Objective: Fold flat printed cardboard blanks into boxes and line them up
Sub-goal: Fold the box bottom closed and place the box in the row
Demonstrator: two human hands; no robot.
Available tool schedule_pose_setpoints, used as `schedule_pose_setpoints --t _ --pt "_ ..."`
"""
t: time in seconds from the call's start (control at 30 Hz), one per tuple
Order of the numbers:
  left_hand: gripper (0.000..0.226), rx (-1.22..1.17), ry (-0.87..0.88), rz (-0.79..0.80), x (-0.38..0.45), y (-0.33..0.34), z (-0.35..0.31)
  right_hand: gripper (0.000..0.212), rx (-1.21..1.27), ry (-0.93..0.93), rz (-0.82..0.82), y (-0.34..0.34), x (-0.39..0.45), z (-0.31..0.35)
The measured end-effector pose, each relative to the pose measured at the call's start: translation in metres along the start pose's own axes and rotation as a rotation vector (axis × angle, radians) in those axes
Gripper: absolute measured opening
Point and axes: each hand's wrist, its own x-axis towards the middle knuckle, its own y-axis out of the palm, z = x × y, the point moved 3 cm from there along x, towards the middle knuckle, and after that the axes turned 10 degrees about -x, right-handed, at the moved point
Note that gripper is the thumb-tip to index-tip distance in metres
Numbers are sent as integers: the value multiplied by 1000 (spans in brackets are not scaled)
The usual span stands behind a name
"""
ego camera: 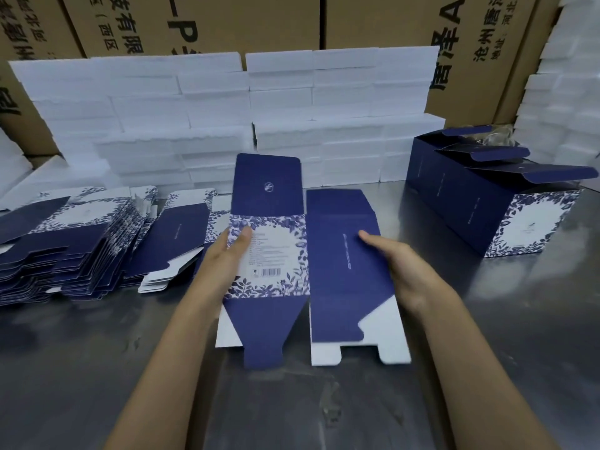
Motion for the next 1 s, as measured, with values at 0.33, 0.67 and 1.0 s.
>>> schedule_pose_setpoints --t 0.33,0.67,1.0 --pt "21 109 -64 58 -1 12 9 29 -13 -41 -168 -4 1 5" --pt "23 163 50 -41 1 13 12 24 -29 -56 -221 -7 2 5" --pt "50 123 58 -5 -11 35 14 32 263 -47 -130 -23 -9 8"
